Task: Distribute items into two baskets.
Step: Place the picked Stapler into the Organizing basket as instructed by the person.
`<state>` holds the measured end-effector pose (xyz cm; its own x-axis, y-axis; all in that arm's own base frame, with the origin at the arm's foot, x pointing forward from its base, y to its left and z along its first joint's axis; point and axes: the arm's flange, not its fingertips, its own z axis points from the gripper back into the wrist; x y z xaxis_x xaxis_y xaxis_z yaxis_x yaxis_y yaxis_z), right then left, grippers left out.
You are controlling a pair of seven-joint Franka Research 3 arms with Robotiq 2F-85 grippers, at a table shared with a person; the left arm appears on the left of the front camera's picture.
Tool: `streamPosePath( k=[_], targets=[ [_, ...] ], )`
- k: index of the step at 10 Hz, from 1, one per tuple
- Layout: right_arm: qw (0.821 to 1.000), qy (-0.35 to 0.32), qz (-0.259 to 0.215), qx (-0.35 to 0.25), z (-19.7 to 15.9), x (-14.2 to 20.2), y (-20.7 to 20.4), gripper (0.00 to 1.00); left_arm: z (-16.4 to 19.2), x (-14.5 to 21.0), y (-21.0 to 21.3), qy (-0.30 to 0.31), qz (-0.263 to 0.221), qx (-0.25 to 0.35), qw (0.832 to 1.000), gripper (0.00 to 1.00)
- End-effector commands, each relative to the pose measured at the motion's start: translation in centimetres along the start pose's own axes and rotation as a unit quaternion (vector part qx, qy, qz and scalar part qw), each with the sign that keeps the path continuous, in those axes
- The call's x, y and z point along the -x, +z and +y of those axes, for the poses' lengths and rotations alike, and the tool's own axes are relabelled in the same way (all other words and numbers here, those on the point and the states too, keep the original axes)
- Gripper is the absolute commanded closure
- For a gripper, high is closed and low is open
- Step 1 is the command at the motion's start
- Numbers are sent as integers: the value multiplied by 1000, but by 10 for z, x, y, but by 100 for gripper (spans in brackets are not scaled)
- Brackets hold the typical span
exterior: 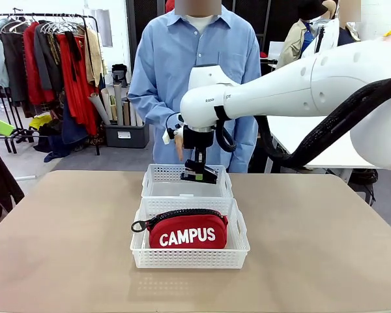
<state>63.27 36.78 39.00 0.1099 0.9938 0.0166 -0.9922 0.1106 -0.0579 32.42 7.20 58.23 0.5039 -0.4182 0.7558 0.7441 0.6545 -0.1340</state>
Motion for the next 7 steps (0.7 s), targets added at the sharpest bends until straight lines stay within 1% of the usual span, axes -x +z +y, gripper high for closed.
streamPosePath(
  k=[1, 7],
  targets=[
    [1000, 14, -3, -11, -15, -7, 1, 100, 0, 0, 0, -1, -3, 1, 1000, 0],
    [999, 19, 3, -31, -25, -14, -26, 100, 0, 0, 0, -1, -3, 1, 1000, 0]
  ],
)
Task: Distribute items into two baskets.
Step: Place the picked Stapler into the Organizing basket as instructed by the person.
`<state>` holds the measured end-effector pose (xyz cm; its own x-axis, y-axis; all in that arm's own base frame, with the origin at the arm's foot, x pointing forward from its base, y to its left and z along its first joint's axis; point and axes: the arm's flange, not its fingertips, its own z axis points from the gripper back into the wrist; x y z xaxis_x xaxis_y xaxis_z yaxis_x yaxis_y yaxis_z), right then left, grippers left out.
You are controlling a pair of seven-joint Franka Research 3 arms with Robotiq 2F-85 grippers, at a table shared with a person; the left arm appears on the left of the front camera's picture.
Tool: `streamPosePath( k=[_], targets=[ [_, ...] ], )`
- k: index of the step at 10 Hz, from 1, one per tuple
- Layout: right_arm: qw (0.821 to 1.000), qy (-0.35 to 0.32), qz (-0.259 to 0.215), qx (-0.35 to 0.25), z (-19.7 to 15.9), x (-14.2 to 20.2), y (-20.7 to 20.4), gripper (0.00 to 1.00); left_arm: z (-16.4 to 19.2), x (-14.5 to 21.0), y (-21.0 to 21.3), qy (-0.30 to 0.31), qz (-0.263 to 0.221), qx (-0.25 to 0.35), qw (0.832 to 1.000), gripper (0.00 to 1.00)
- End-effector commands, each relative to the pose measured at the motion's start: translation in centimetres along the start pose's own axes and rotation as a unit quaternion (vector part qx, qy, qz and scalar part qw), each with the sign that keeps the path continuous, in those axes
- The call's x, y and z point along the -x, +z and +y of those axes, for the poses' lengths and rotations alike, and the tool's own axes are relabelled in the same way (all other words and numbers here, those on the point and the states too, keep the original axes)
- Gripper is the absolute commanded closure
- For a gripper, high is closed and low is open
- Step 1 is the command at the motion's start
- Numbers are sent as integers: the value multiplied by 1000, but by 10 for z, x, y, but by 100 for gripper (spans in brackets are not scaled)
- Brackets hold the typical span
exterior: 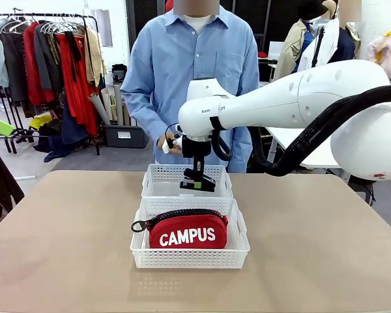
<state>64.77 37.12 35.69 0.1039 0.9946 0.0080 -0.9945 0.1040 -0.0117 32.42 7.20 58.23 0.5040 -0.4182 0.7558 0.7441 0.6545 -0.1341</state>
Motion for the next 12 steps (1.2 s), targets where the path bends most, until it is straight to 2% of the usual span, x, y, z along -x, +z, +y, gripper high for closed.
streamPosePath(
  k=[1, 12],
  targets=[
    [1000, 15, 0, -11, -14, -10, 6, 100, 0, 0, 0, -1, -3, 1, 1000, 0],
    [999, 18, -4, -44, -25, -17, -12, 100, 0, 0, 0, -1, -3, 1, 1000, 0]
  ],
)
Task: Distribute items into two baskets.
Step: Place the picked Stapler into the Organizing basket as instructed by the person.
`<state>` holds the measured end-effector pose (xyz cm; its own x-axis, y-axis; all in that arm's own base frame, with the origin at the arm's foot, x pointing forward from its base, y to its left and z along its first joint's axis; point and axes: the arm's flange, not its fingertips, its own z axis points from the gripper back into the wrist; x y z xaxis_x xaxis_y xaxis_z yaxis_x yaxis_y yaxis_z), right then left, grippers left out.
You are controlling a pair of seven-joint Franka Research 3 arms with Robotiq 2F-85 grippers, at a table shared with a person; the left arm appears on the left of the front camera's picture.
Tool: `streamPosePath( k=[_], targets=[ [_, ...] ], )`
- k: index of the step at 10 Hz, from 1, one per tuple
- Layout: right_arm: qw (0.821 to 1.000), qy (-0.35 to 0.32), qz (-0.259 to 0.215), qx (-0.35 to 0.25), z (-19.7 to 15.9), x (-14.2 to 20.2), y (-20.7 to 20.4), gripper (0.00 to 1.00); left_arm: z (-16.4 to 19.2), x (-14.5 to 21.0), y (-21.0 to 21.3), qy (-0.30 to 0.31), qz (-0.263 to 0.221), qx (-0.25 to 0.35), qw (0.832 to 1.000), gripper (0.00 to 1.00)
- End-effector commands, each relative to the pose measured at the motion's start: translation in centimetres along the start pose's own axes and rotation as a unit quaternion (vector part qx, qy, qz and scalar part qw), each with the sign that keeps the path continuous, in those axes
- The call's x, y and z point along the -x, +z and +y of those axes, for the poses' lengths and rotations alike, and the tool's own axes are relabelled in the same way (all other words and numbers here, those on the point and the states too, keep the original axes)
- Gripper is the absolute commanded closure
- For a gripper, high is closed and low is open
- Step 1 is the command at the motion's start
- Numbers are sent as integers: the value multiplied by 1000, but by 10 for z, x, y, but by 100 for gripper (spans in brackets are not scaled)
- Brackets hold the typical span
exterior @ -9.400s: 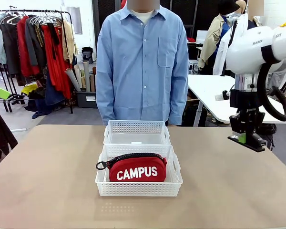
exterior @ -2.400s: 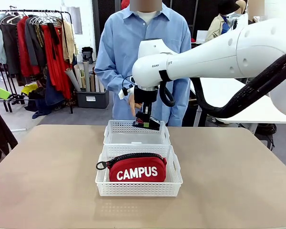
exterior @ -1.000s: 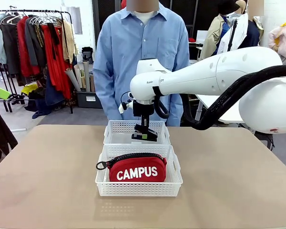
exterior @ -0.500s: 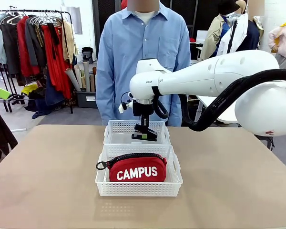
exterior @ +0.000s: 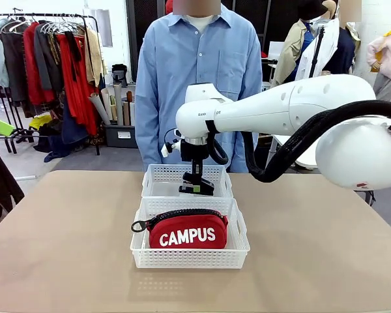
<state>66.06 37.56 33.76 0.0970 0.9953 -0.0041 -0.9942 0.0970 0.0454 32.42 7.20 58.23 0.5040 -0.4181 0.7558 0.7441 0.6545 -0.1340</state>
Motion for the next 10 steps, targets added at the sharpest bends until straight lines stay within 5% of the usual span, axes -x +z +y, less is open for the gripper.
streamPosePath(
  k=[1, 3, 4, 9, 10],
  targets=[
    [1000, 17, -10, -16, -13, -12, 7, 100, 0, 0, 0, -1, -3, 1, 1000, 0],
    [1000, 19, -8, -19, -12, -13, 6, 97, 0, 0, 0, -1, -3, 1, 1000, 0],
    [1000, 18, -6, -17, -11, -12, 6, 87, 0, 0, 0, -1, -3, 1, 1000, 0],
    [1000, 10, -1, -11, -7, -9, 14, 0, 0, 0, 0, -1, -3, 1, 1000, 0],
    [1000, 5, -4, 1, -3, -6, 21, 0, 0, 0, 0, -1, -3, 1, 1000, 0]
  ],
)
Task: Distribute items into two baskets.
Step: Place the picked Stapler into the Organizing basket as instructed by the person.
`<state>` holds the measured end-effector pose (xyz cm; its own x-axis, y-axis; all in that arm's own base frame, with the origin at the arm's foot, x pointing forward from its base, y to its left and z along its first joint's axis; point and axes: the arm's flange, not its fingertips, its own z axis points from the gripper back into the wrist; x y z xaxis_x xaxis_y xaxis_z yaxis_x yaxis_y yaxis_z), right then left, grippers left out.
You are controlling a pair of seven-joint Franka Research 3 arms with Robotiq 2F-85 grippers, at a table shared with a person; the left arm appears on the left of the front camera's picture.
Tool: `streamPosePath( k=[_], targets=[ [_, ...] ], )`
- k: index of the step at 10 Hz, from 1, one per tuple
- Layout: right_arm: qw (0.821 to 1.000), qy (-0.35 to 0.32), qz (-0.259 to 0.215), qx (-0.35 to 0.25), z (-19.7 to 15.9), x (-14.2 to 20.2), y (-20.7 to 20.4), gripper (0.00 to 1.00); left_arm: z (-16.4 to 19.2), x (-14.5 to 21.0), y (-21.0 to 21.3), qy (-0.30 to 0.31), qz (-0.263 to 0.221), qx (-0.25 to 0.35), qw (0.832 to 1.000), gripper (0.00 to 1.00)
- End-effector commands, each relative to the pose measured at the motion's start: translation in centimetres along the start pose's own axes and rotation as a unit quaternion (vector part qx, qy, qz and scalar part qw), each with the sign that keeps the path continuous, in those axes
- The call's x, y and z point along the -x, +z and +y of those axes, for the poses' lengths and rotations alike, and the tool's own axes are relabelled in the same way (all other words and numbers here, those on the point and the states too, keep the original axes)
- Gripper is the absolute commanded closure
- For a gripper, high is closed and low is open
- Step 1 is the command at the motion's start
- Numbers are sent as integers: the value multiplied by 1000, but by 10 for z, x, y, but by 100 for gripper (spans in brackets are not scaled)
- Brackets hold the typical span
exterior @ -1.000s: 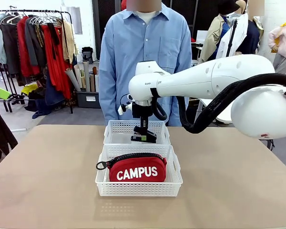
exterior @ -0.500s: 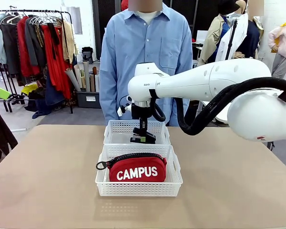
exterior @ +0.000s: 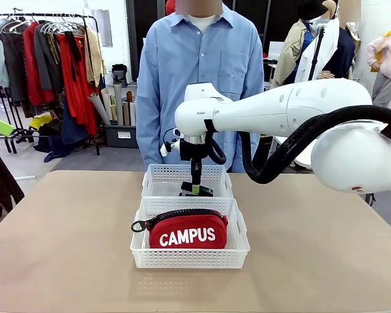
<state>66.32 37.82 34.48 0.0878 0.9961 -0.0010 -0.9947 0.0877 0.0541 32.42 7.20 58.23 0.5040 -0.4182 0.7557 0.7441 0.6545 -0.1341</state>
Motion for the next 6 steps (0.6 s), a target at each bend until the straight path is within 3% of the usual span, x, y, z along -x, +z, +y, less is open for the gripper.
streamPosePath(
  k=[1, 6],
  targets=[
    [1000, -4, -6, 17, 6, 2, 22, 0, 0, 0, 0, -1, -3, 1, 1000, 0],
    [999, -23, -19, 39, 25, 21, 48, 0, 0, 0, 0, -1, -3, 1, 1000, 0]
  ],
)
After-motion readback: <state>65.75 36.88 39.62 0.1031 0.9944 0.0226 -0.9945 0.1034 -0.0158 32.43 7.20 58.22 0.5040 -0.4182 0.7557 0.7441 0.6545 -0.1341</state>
